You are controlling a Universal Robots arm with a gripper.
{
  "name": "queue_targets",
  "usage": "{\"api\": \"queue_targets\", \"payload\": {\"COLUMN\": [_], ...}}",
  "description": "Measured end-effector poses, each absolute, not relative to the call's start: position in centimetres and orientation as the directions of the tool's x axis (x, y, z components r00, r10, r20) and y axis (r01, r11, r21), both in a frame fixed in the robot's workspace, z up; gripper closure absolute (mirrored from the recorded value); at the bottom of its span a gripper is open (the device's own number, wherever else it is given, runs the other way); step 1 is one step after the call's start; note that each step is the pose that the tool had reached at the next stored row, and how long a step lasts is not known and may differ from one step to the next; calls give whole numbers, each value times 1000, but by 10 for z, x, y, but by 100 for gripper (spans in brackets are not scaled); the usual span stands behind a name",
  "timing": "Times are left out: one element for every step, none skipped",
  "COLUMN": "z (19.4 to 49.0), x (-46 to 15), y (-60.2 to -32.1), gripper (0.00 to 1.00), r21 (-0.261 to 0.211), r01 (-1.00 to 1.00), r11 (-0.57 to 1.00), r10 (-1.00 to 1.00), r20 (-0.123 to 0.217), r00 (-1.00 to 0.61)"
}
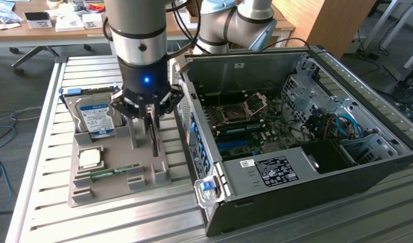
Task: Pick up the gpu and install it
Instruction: 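Pick up the gpu and move the gpu toward the slot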
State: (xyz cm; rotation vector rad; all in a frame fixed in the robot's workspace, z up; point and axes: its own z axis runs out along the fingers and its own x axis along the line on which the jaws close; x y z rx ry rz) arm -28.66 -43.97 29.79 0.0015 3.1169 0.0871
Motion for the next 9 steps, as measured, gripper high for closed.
{"api": "queue_targets", "payload": {"z": [302,306,310,314,319,323,327,332,336], "x": [-287,-287,-287,-287,-287,-287,-287,-287,-287], "y": [-440,-440,-440,-440,-440,-440,-440,-440,-440], "gripper": [73,73,73,73,73,73,73,73,73], "r21": [56,56,57,57,57,57,57,57,57], "r01": [0,0,0,0,0,0,0,0,0], "r11": [998,998,998,998,998,998,998,998,998], "r10": [2,2,2,2,2,2,2,2,2], "r20": [-23,-23,-23,-23,-23,-24,-23,-23,-24], "r00": [-1000,-1000,-1000,-1000,-1000,-1000,-1000,-1000,-1000]}}
